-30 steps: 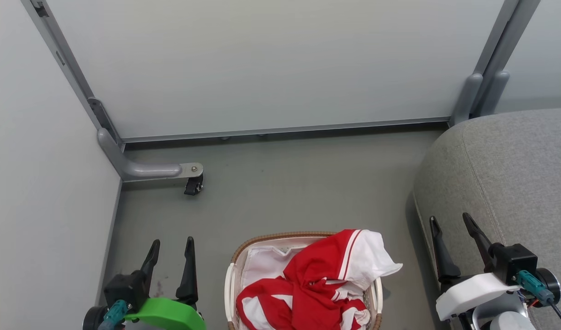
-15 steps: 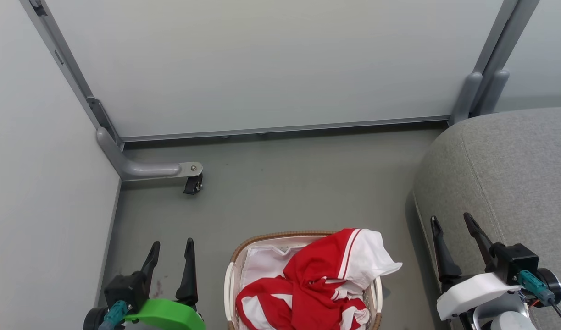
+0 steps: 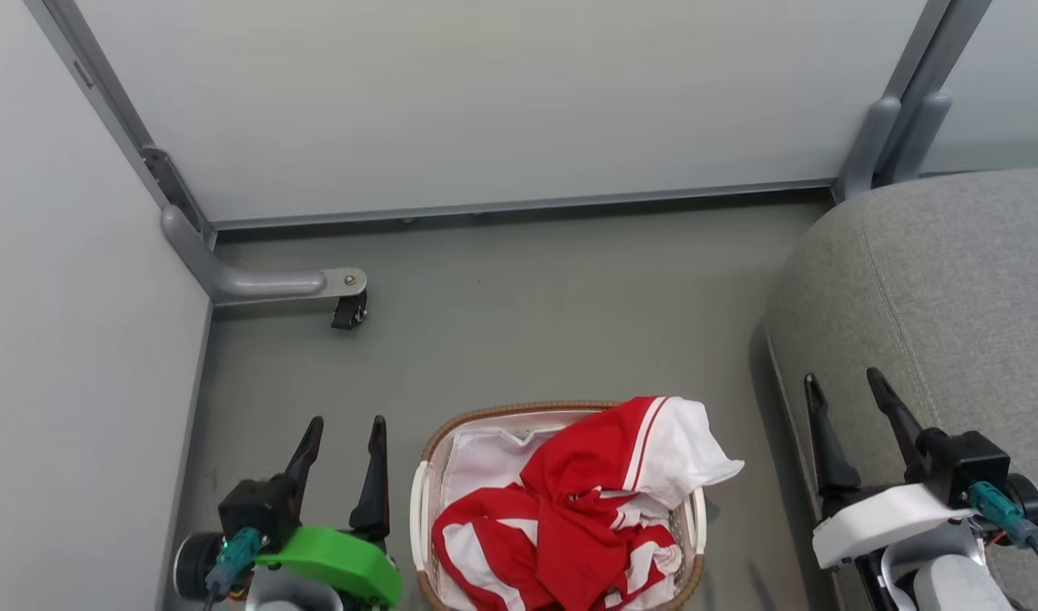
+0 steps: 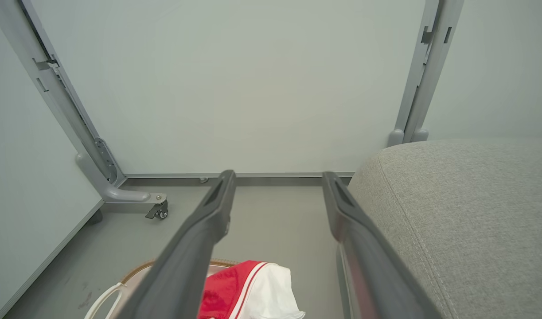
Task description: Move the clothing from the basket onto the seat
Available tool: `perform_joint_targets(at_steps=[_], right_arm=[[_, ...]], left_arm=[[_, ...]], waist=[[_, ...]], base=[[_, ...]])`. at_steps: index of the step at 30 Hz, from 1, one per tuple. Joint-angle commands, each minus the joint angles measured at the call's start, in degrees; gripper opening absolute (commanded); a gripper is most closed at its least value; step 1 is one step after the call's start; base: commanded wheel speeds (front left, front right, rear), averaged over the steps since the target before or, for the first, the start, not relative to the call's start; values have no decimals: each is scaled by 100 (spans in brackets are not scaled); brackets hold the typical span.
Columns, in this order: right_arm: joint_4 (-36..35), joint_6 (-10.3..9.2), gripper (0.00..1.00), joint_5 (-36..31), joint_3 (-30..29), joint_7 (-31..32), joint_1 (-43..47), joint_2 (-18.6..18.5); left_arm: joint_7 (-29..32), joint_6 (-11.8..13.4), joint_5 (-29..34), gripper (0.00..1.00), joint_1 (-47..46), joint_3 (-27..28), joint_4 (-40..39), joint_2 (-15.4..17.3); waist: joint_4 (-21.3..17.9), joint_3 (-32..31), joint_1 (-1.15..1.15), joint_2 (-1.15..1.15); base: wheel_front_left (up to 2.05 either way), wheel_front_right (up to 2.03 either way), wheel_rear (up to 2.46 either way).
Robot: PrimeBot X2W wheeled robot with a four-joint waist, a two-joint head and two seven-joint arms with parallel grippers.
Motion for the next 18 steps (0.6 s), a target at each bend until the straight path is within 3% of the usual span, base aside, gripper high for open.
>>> perform_joint_targets(at_steps=[1,8,18], right_arm=[[-57,0,100,-44,-38,-28,-128,-32],[-217,0,100,-106,-185,-22,-533,-32],[-403,-1,100,-22,-239,-20,-1182,-31]], left_arm=[[-4,-20,12,100,-196,-70,21,29],[-4,-65,41,100,-892,-580,432,32],[-4,-102,205,100,-2144,-1519,1838,31]], waist=[[-42,324,0,0],[-104,1136,0,0],[-342,2325,0,0]], base=[[0,0,0],[0,0,0],[0,0,0]])
